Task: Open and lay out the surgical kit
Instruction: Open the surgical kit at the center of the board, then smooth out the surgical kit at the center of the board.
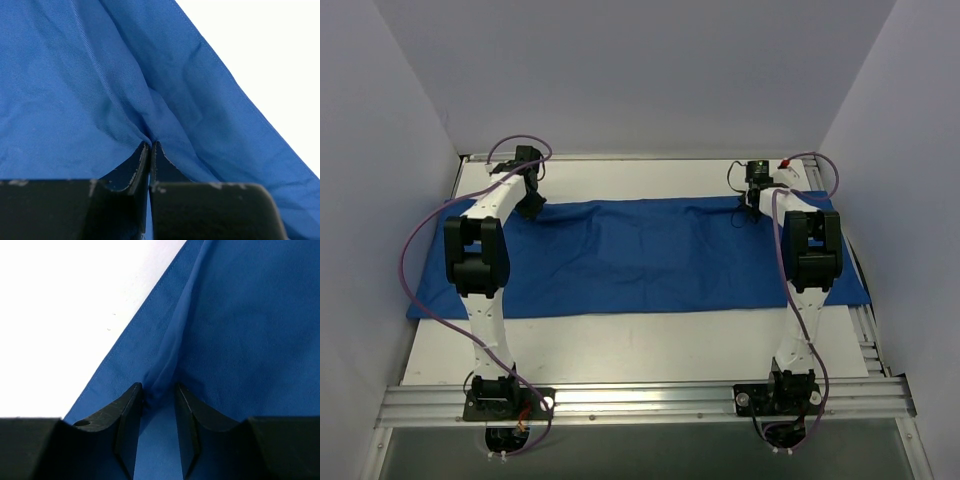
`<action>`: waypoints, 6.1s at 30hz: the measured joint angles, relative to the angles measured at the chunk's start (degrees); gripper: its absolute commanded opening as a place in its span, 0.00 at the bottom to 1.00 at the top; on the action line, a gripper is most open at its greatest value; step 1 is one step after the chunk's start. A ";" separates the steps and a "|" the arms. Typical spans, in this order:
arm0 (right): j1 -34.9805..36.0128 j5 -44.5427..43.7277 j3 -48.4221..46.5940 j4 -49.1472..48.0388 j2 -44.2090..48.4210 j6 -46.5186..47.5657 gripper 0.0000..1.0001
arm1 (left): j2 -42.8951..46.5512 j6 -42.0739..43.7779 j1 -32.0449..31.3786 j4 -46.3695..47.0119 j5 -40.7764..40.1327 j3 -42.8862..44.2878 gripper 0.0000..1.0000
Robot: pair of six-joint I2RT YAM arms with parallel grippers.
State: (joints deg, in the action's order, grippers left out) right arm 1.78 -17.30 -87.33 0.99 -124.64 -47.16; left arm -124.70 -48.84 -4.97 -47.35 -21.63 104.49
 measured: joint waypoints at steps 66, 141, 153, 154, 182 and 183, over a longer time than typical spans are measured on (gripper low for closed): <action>-1.73 1.05 26.91 50.97 93.72 1.01 0.00 | 84.28 -2.95 0.44 -27.34 2.08 -35.95 0.03; 4.74 10.54 26.03 7.08 20.31 23.58 0.31 | 11.21 22.18 -0.55 8.72 11.69 -25.11 0.33; 4.68 10.67 25.53 5.14 19.41 23.85 0.00 | 7.50 22.95 -0.20 3.76 11.50 -19.37 0.02; 4.63 10.78 25.16 5.27 19.15 23.85 0.00 | 7.04 22.99 -0.20 3.15 11.47 -18.71 0.02; 0.68 15.41 1.62 2.91 1.55 19.10 0.00 | -19.52 24.28 -0.20 -4.61 9.81 25.92 0.02; 0.59 15.43 0.70 2.99 0.96 19.10 0.00 | -20.04 24.37 -0.20 -4.61 9.81 26.86 0.02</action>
State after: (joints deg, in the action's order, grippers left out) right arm 2.37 -1.87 -86.63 3.99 -123.68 -28.05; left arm -144.75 -24.47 -5.17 -51.96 -11.81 131.35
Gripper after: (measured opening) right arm 0.009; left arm 0.031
